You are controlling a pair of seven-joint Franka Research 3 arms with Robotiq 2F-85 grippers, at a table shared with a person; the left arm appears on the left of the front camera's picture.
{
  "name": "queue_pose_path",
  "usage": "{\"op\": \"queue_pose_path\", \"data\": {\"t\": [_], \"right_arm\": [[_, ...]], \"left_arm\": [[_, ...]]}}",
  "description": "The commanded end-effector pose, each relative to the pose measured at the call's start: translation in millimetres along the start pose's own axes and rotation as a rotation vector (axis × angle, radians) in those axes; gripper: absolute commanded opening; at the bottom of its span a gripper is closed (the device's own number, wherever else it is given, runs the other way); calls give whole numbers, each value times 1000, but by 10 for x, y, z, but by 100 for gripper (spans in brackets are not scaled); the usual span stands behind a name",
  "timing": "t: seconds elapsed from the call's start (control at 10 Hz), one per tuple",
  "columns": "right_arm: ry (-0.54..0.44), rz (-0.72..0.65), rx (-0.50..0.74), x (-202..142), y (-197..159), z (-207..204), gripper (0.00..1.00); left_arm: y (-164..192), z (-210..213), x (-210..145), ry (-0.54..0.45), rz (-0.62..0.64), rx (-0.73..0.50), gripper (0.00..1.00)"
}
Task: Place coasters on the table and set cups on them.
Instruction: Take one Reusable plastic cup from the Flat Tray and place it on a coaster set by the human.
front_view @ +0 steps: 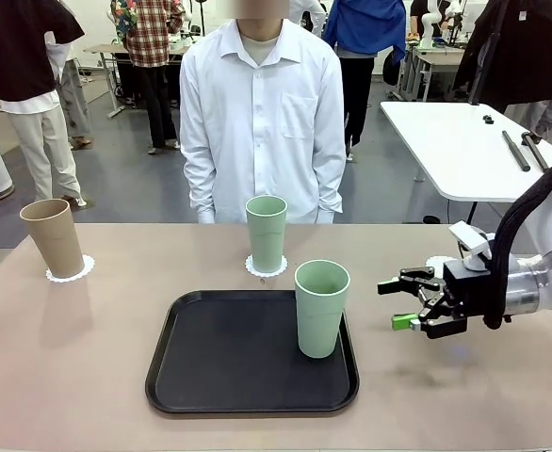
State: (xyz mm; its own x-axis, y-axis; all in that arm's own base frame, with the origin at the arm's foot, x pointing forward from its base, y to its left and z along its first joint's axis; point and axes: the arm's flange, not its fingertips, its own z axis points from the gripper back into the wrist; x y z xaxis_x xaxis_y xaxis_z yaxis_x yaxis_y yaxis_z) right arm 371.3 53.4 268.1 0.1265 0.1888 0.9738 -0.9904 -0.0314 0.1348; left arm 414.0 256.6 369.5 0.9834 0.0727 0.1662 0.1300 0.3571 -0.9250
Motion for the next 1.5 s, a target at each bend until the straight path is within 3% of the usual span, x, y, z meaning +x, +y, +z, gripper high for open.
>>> {"op": "queue_pose_path", "data": {"t": [0.0,0.6,1.4], "right_arm": [[-24,25,9,-32,-57,-200,100],[-52,43,61,-33,-191,-488,100],[-7,35,92,-98,-344,-804,100]], "left_arm": [[-15,12,4,-8,3,1,100],[-15,12,4,-8,3,1,100],[-15,12,4,-8,3,1,100]]}}
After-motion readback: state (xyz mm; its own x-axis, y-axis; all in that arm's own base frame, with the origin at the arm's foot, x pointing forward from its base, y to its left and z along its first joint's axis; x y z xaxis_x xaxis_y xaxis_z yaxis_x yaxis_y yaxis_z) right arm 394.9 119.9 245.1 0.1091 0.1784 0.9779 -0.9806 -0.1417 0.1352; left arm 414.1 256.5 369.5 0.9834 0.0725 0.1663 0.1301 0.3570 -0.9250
